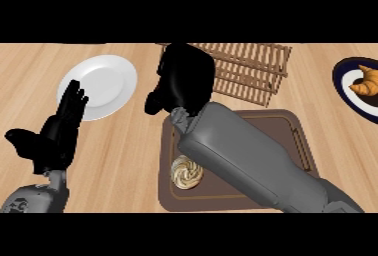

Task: Pick the sweet potato from the tray and place it in the tiered shelf

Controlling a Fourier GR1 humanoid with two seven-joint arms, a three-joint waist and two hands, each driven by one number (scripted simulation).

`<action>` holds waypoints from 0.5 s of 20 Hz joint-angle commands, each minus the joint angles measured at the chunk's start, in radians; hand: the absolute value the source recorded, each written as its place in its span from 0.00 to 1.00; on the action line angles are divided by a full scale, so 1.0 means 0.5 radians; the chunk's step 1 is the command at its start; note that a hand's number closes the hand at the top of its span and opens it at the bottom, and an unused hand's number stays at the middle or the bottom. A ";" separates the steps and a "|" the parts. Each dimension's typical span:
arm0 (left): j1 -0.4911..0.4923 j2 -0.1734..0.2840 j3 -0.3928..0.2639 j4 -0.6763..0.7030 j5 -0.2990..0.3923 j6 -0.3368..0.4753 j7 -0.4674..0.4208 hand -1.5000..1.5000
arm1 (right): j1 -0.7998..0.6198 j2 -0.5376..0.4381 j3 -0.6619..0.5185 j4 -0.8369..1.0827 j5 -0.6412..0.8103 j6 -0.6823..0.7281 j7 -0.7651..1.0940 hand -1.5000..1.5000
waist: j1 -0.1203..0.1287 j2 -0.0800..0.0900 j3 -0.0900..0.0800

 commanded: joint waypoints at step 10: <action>0.066 0.037 0.050 -0.087 0.019 -0.014 0.041 0.50 | -0.273 0.031 -0.364 0.192 0.470 -0.051 0.539 1.00 | -0.053 0.003 0.002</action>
